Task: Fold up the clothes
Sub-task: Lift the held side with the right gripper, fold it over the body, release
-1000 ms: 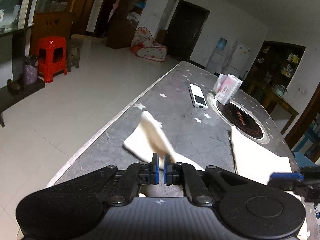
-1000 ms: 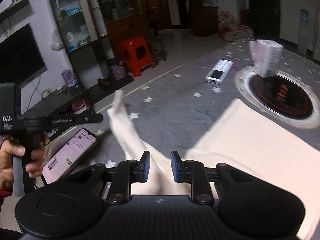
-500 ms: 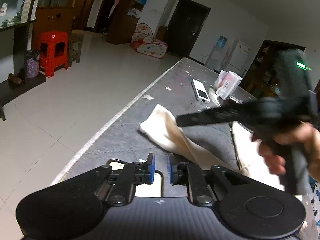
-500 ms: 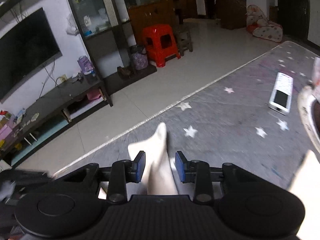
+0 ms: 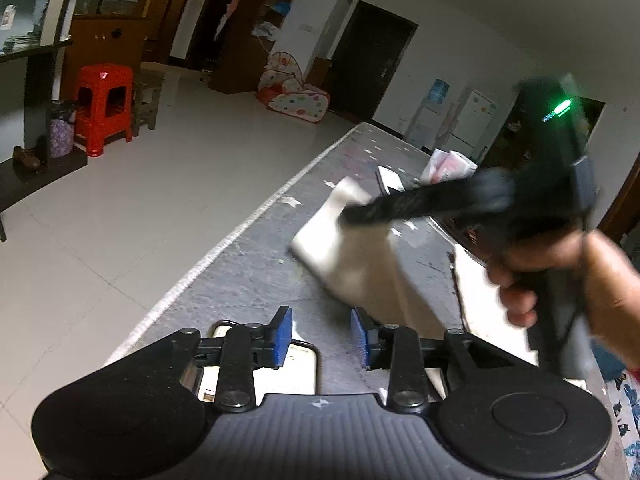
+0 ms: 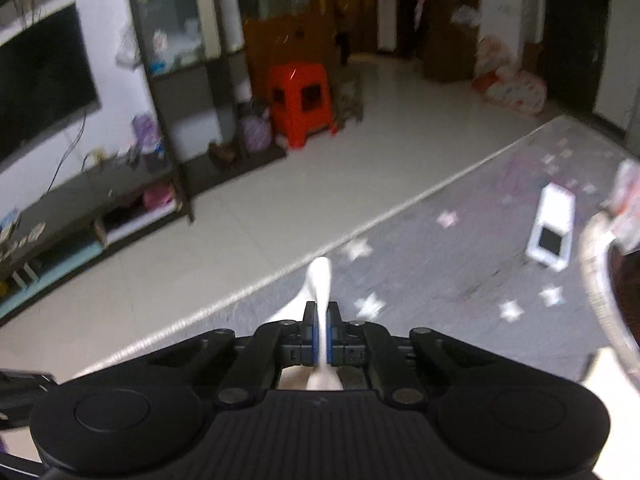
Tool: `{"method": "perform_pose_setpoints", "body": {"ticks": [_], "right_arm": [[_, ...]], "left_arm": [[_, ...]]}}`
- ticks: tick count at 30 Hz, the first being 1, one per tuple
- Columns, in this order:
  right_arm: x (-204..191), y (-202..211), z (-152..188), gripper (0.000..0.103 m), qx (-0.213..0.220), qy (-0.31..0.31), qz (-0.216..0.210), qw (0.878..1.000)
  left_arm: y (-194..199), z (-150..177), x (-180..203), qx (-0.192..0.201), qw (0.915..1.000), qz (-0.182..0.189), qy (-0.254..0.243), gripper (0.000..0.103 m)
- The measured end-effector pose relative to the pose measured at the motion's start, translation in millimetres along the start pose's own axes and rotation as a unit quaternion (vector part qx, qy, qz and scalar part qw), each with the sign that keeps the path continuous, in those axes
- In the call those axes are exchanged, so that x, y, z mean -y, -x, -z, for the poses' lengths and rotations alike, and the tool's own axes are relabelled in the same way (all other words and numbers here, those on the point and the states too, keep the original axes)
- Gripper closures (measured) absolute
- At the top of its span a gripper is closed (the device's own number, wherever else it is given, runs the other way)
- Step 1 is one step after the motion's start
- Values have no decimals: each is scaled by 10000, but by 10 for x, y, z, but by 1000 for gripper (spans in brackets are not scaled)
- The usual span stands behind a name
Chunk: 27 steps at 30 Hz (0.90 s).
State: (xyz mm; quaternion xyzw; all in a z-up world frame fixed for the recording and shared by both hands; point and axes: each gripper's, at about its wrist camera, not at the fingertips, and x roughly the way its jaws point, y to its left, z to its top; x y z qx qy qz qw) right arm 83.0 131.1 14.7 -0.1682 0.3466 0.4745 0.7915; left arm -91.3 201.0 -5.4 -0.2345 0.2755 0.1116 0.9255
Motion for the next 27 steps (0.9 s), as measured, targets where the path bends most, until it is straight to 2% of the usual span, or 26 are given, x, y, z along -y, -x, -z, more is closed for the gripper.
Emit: {"method": "perform_pose_setpoints", "body": {"ticks": [5,10,15,18,21,24,27], "right_arm": [[174,662,-56,100,560,-87,501,9971],[399,1260,88,100,954,-346,1026,9895],[630,1822,266,100,1300,-606,1550,9774],[762,2022,478,100,1318,-818,1740,9725],[876,2153,692,100,1328,-1055,1833,9683],[971,2232,872,100,1348,-1271,1875,9646],[1021,2289,954,100,1408,-1389,1832,9630]], "left_arm": [[-37,66,230,-123,9990,300,-299,62],[-112,209,537,-383,9943,703,-698,58],[-137,425,871,-655,9816,1266,-1273,54],[-182,528,1083,-754,9746,1366,-1607,54],[-237,623,1232,-745,9697,1257,-1957,56],[-313,689,1300,-761,9664,1086,-2202,75],[-349,723,1314,-749,9644,936,-2355,86]]}}
